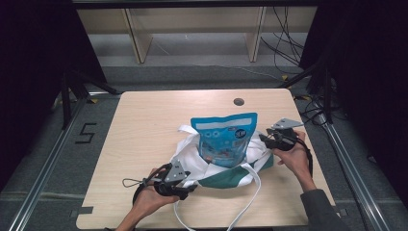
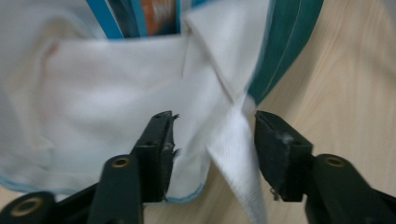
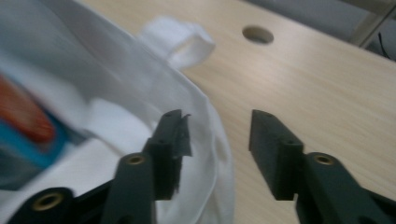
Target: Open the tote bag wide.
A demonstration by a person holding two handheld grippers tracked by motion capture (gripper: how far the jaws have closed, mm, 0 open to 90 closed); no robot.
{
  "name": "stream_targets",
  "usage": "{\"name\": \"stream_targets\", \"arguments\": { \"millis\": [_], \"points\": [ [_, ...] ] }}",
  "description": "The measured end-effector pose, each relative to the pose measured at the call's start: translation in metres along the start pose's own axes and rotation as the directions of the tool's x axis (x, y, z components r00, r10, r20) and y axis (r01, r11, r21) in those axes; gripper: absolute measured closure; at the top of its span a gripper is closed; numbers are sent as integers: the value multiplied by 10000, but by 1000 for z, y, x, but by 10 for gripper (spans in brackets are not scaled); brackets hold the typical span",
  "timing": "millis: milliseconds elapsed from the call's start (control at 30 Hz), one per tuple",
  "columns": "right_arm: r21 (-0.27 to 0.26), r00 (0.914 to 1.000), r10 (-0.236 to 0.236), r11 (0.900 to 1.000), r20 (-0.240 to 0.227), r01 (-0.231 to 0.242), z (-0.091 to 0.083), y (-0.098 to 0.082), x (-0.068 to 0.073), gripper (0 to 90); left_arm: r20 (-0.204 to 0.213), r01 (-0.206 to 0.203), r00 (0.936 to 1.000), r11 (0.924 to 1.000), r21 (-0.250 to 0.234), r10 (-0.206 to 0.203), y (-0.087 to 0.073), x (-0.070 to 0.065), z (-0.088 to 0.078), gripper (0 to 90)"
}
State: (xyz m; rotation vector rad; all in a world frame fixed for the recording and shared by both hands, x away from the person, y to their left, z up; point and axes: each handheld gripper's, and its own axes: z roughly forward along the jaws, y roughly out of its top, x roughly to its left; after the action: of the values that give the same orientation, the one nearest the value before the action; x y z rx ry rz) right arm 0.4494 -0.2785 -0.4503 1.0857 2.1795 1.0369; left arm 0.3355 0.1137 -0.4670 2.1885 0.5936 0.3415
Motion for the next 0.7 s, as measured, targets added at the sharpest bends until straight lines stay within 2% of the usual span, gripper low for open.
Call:
{"name": "stream_targets", "arguments": {
  "millis": [33,67,100,133,200,267,300,333,367,400,433,467,500,533,567,600,633,667,700],
  "points": [
    [-307,9998,24,9995,-219,-31,-11,2,2,504,-81,161,9998,9992,-365,-165,4,1,-4,439],
    [-464,9971,248,9985,-714,-282,-22,3,6,484,-95,376,9992,9975,-600,-383,8,3,-8,429],
    [-519,9933,343,9978,-1101,-402,-31,3,11,466,-404,290,9987,9972,-691,-319,14,6,-13,425],
    [-643,9890,206,9975,-1467,-303,-41,3,18,458,-721,182,9971,9976,-667,-230,19,11,-16,407],
    [-755,9808,-130,9971,-1947,-17,-54,1,32,451,-1423,214,9893,9972,-713,-314,28,23,-18,394],
    [-573,9643,-374,9981,-2621,232,-63,-3,47,444,-1966,409,9788,9957,-833,-567,34,35,-15,386],
    [-749,9578,-666,9961,-2797,474,-64,-4,52,444,-2311,460,9709,9957,-805,-636,37,44,-10,386],
    [-896,9450,-922,9937,-3138,672,-63,-4,60,441,-2361,558,9689,9950,-826,-739,38,50,-6,388],
    [-852,9367,-975,9937,-3364,729,-63,-5,66,435,-2472,572,9660,9952,-791,-752,41,59,2,392],
    [-658,9223,-1145,9931,-3693,969,-60,-4,77,425,-2477,744,9643,9935,-862,-937,41,62,8,392],
    [-735,9149,-1535,9880,-3734,1358,-57,-3,80,423,-2446,545,9673,9967,-596,-675,42,69,16,396],
    [-677,9085,-1671,9859,-3831,1528,-52,-3,89,418,-2471,706,9656,9963,-482,-804,42,70,23,402],
    [-528,9020,-1752,9844,-3946,1681,-50,-3,93,419,-2498,637,9659,9977,-238,-676,41,75,32,420],
    [-433,8900,-2106,9764,-4043,2114,-45,-4,97,457,-2500,523,9666,9984,-216,-560,40,79,36,514],
    [-347,8865,-2301,9711,-4015,2363,-43,-5,99,498,-2556,655,9639,9969,-432,-744,38,83,42,593],
    [-88,8902,-2491,9639,-3814,2660,-43,-7,100,580,-2573,975,9600,9932,-644,-1109,36,86,46,651],
    [113,8887,-2661,9566,-3734,2912,-43,-10,101,673,-2665,717,9604,9964,-447,-810,34,92,49,745],
    [372,8847,-2966,9428,-3597,3312,-44,-12,99,734,-2907,257,9566,9995,184,-192,31,99,52,815],
    [488,8804,-3070,9367,-3614,3467,-44,-14,97,757,-2896,474,9564,9986,236,-385,26,102,58,846]
  ]
}}
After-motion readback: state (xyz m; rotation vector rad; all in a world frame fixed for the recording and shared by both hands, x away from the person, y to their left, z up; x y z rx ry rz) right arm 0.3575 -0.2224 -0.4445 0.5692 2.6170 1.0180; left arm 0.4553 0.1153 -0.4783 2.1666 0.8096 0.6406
